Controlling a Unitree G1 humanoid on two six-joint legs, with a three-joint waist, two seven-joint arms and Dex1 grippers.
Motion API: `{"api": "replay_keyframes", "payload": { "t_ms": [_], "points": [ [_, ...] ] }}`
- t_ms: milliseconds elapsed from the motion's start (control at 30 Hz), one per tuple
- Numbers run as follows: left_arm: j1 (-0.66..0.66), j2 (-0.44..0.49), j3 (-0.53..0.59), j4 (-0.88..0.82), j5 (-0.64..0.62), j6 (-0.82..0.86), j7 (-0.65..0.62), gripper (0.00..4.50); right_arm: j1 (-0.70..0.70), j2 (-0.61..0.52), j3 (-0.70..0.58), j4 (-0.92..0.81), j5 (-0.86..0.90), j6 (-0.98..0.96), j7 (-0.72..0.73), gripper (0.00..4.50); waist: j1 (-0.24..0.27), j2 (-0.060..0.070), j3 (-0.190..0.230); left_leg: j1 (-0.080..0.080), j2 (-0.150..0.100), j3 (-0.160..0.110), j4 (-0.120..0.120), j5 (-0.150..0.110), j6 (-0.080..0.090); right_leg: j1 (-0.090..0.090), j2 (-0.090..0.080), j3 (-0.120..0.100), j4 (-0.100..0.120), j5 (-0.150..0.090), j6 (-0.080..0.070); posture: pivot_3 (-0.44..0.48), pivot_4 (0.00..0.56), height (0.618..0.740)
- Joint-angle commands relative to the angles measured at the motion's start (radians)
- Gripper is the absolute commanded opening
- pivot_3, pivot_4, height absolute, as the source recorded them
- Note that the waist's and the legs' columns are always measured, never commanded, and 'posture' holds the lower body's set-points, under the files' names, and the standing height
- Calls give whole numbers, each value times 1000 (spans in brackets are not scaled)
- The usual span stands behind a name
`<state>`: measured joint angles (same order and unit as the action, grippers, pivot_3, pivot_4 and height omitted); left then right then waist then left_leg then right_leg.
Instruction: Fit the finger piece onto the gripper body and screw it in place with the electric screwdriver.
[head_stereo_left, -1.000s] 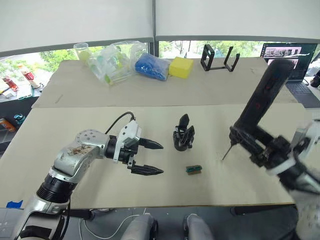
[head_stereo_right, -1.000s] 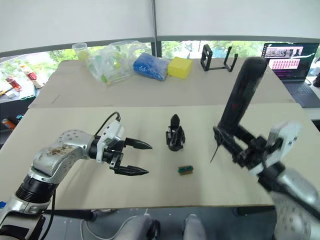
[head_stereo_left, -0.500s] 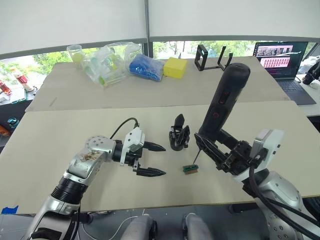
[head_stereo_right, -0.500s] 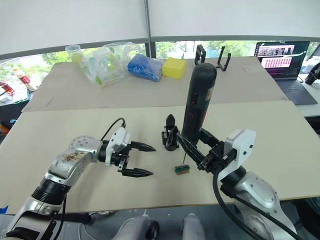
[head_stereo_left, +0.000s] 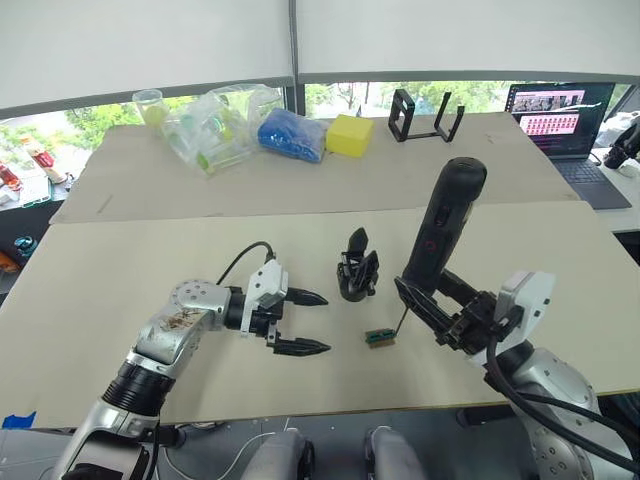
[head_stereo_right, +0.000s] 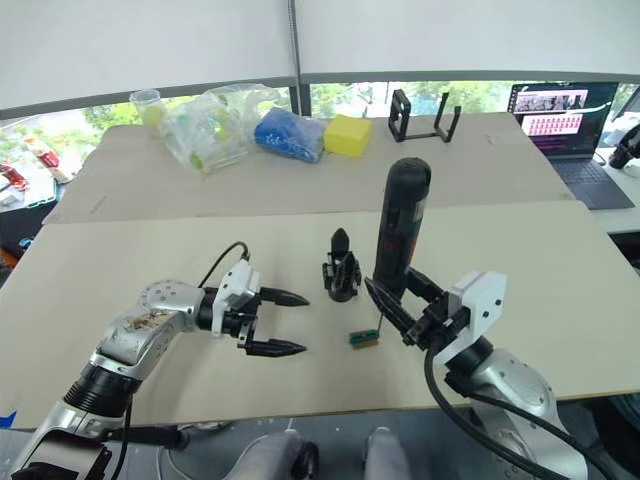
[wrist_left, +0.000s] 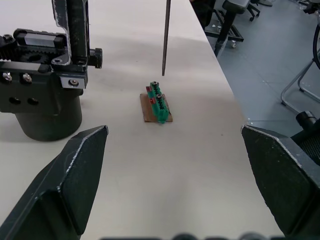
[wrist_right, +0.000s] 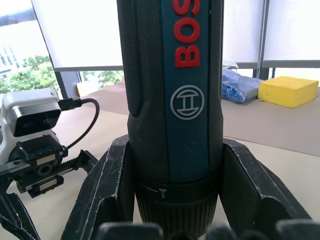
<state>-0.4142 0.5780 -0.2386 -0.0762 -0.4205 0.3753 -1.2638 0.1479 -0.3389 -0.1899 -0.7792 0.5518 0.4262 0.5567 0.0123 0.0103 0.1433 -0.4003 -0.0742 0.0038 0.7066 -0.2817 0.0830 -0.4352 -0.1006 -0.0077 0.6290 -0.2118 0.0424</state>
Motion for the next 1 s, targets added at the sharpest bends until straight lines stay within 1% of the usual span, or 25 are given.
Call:
{"api": "replay_keyframes", "payload": {
  "t_ms": [33,700,1000],
  "points": [
    [-2,3,24,-51,-12,4,12,4500,12,-10,7,-34,5,-67,16,1915,1,0,0,0,0,0,0,0,0,0,0,0,0,0,0,0,150,740],
    [-39,-10,15,-57,-24,29,25,4500,-23,-15,59,-1,-28,-112,-11,1915,1,0,0,0,0,0,0,0,0,0,0,0,0,0,0,0,150,740],
    [-45,-9,18,-62,-24,44,25,4500,-44,-31,48,-2,-14,-104,-13,1915,0,0,0,0,0,0,0,0,0,0,0,0,0,0,0,0,150,740]
  ]
}}
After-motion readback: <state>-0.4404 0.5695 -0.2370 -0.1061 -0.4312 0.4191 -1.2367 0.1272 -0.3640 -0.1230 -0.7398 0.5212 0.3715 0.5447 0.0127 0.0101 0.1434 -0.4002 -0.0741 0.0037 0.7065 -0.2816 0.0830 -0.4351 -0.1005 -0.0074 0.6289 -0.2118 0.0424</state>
